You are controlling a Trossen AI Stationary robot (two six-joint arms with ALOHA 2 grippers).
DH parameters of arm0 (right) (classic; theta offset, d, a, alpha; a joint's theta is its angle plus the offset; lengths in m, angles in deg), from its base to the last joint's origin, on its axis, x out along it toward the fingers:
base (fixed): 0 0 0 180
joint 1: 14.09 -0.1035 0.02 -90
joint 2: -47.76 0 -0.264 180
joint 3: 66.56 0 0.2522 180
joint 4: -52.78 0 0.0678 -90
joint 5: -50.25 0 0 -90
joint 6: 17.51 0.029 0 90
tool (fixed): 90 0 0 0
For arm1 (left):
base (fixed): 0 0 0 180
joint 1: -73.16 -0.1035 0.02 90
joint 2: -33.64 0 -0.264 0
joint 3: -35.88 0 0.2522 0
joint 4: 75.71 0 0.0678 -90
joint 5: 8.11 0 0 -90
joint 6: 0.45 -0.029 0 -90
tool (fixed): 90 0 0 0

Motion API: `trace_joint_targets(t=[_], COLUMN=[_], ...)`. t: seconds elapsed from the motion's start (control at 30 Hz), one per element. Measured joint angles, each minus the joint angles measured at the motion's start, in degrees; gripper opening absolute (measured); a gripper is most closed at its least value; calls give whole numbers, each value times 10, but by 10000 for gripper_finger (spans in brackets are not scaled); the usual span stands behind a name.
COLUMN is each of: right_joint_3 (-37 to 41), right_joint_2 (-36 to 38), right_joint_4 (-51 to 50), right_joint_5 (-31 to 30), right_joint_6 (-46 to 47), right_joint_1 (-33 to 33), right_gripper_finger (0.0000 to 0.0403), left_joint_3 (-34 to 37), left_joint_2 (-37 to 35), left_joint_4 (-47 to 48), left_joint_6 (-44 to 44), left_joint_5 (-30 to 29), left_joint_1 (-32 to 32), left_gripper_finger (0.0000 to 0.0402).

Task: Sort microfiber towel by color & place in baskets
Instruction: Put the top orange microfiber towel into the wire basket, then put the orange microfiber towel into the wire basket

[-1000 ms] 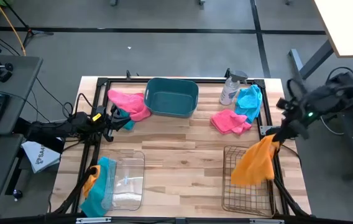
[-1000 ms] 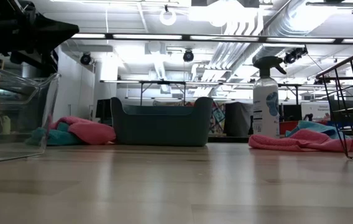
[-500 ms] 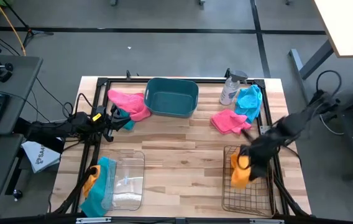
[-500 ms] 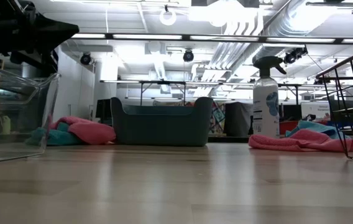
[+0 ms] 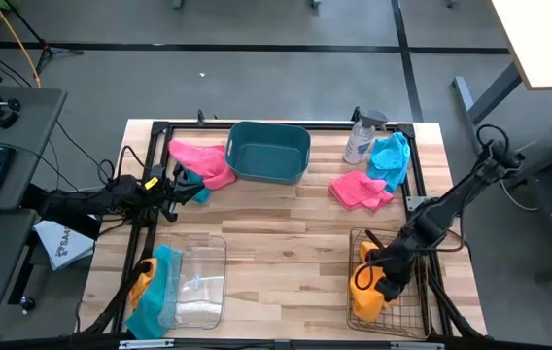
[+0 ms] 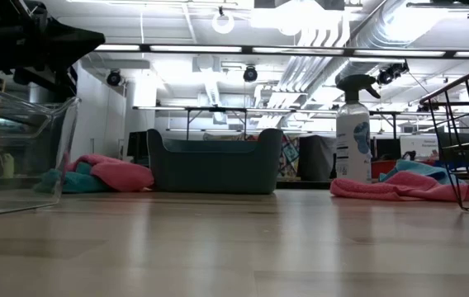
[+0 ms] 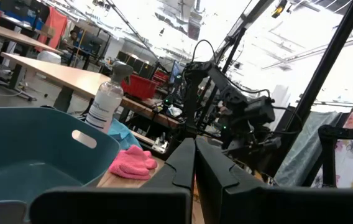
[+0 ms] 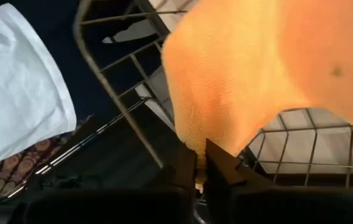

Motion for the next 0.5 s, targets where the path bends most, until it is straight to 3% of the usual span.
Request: trace_joint_targets(t=[0.2, 0.5], right_joint_3=[-36, -93], right_joint_2=[0, 0], right_joint_4=[-24, -68], right_joint_5=[7, 88], right_joint_6=[-33, -89], right_joint_1=[11, 44], right_gripper_finger=[91, 218], left_joint_3=[0, 0], left_joint_2=[0, 0], left_joint_4=[0, 0], left_joint_6=[0, 0], left_joint_5=[0, 0], left_joint_1=[0, 0], left_gripper_finger=[0, 0])
